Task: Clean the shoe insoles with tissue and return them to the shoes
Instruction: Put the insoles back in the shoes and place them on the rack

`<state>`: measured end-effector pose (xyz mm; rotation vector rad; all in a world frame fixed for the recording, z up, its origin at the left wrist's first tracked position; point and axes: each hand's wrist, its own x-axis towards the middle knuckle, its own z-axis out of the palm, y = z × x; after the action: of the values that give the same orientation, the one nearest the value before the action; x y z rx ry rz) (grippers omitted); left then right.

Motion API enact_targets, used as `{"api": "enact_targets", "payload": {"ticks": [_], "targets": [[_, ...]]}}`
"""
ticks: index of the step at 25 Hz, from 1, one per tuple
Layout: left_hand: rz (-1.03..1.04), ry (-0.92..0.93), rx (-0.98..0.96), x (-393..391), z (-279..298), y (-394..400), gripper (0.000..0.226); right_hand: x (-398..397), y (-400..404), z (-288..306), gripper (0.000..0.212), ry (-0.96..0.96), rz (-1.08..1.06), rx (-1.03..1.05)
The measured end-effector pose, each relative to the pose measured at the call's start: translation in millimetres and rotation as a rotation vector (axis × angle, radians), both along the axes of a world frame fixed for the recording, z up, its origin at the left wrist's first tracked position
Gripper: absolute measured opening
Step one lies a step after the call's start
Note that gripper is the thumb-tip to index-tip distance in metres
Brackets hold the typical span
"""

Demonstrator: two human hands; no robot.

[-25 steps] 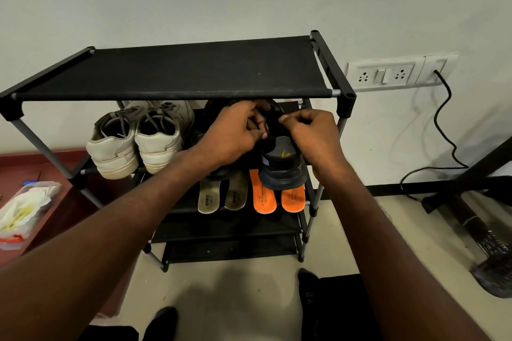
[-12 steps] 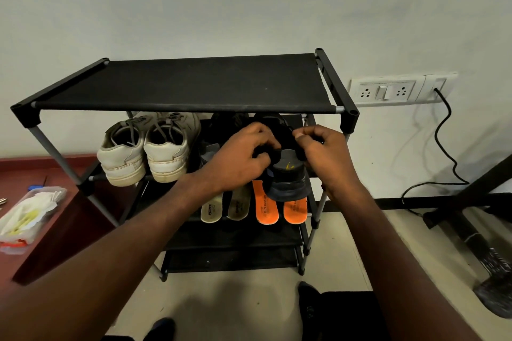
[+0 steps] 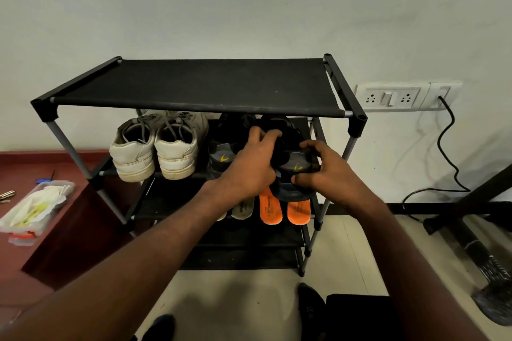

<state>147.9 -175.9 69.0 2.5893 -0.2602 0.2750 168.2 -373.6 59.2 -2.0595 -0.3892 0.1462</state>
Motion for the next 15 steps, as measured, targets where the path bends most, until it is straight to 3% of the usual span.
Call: {"api": "enact_targets", "payload": {"ticks": [4, 6, 8, 10, 14, 15], "targets": [[0.207, -0.197, -0.173, 4, 3, 3, 0.021, 2, 0, 0, 0.074, -0.027, -0.033, -0.033], [0.273, -0.248, -0.399, 7, 10, -5, 0.014, 0, 2, 2, 0.072, -0.036, -0.032, -0.046], [0.257, -0.245, -0.507, 13, 13, -19, 0.012, -1, 3, 3, 0.071, -0.036, -0.042, -0.05], [0.195, -0.143, -0.453, 22, 15, -27, 0.011, 0, 3, 3, 0.075, -0.038, -0.052, -0.053], [0.062, 0.15, -0.106, 34, 23, -17, 0.019, 1, 2, 4, 0.093, -0.018, -0.028, 0.024], [0.021, 0.186, -0.1, 34, 26, -11, 0.022, 1, 2, 3, 0.096, -0.023, -0.015, 0.044]]}}
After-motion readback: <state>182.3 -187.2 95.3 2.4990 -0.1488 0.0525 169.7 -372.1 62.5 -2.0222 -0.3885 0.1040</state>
